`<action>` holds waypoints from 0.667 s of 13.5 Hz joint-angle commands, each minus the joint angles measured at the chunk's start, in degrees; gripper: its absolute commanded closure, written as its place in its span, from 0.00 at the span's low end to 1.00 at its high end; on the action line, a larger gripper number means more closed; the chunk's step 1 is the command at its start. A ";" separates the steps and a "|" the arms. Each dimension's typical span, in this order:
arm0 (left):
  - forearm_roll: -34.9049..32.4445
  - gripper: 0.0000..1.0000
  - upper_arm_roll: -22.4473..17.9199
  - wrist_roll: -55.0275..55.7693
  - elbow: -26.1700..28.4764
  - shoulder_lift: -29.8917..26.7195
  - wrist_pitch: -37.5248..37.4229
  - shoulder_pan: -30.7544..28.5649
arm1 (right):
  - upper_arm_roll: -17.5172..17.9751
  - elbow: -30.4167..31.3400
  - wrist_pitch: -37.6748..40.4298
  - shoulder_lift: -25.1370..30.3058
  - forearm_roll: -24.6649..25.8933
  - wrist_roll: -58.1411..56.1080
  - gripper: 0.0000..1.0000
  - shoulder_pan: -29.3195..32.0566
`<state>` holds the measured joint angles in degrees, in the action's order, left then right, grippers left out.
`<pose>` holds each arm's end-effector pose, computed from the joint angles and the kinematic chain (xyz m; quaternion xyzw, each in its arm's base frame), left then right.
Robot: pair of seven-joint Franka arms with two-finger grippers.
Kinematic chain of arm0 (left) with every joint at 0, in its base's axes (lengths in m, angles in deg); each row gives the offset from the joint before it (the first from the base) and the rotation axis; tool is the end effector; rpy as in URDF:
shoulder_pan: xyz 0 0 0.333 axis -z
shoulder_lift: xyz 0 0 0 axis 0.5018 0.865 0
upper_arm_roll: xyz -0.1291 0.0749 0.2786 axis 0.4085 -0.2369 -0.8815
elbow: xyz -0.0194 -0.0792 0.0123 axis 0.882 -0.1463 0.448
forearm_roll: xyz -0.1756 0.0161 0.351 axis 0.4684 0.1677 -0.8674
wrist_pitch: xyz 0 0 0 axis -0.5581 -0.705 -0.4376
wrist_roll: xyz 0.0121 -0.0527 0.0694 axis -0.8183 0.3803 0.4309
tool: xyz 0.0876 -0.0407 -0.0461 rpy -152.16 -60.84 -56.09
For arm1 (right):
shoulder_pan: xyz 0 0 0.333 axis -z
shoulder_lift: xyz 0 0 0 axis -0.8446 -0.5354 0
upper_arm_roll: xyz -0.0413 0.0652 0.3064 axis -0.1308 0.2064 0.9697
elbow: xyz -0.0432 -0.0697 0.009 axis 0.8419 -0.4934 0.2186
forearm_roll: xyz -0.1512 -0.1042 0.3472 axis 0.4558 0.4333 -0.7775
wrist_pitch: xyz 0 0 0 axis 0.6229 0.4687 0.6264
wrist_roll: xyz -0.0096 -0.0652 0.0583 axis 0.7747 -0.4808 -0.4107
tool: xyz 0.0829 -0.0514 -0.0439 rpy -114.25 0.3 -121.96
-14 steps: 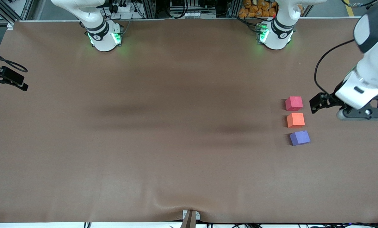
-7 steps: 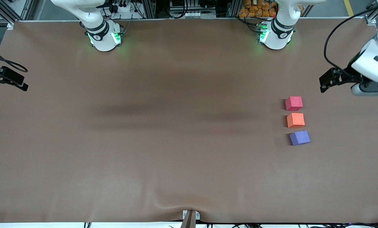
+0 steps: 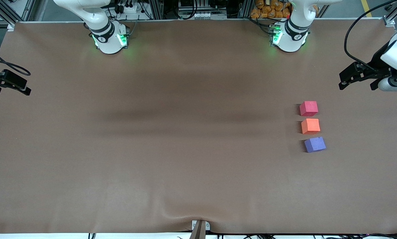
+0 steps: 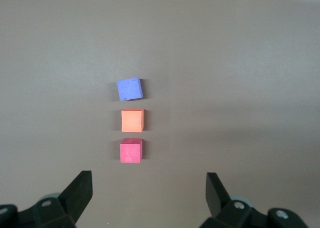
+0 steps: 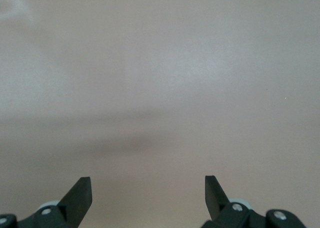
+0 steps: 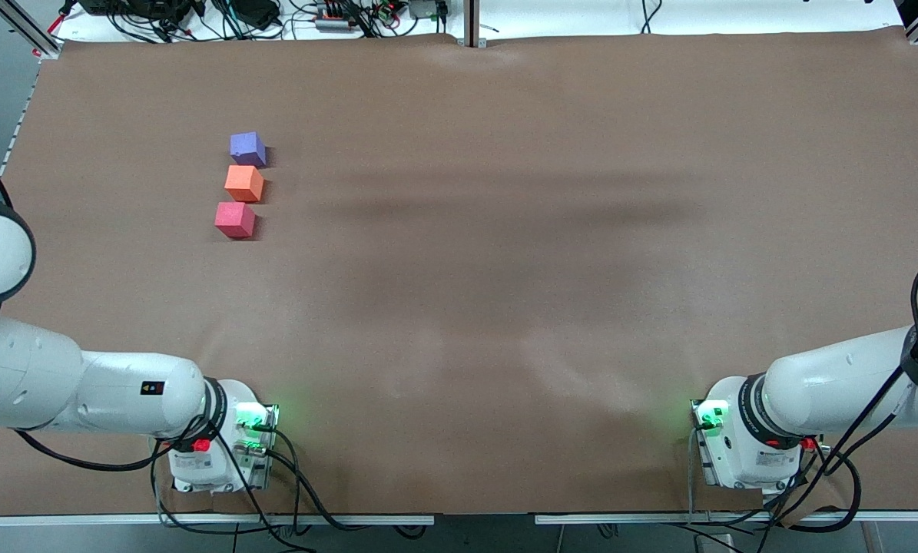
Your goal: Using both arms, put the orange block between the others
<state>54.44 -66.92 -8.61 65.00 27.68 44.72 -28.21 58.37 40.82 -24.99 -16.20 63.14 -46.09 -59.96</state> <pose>0.5501 -0.0640 0.6421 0.9997 -0.0067 0.0233 0.0043 0.5611 -0.0232 0.6462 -0.9994 0.0307 -0.0077 0.0103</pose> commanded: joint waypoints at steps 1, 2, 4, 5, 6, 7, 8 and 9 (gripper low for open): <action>0.28 0.00 -0.35 -1.48 -0.55 0.50 -0.21 -0.58 | -0.19 -0.14 -0.37 0.57 0.94 1.17 0.00 -0.74; -0.16 0.00 -0.35 -2.19 -0.47 0.50 -0.21 -0.50 | -0.19 -0.14 -0.37 0.48 0.95 1.17 0.00 -0.74; -0.16 0.00 -0.35 -0.44 -0.12 0.59 -0.30 -0.50 | -0.19 -0.14 -0.37 0.48 0.95 1.17 0.00 -0.74; -0.16 0.00 -0.35 -0.35 -0.03 0.50 -0.39 -0.50 | -0.19 -0.14 -0.37 0.48 0.95 1.17 0.00 -0.74; -0.16 0.00 -0.35 -0.35 -0.11 0.50 -0.39 -0.50 | -0.19 -0.14 -0.37 0.48 0.95 1.17 0.00 -0.74; -0.16 0.00 -0.35 -0.43 -0.11 0.50 -0.39 -0.50 | -0.19 -0.14 -0.37 0.39 0.95 1.17 0.00 -0.74; -0.16 0.00 -0.35 -0.44 -0.11 0.59 -0.39 -0.50 | -0.19 -0.14 -0.37 0.39 0.95 1.17 0.00 -0.74; -0.16 0.00 -0.35 -0.35 -0.11 0.67 -0.39 -0.50 | -0.19 -0.14 -0.46 0.39 0.95 1.17 0.00 -0.74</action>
<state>54.44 -67.35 -9.23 65.06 28.35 44.74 -28.53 58.37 40.82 -25.34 -16.20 63.20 -46.08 -60.14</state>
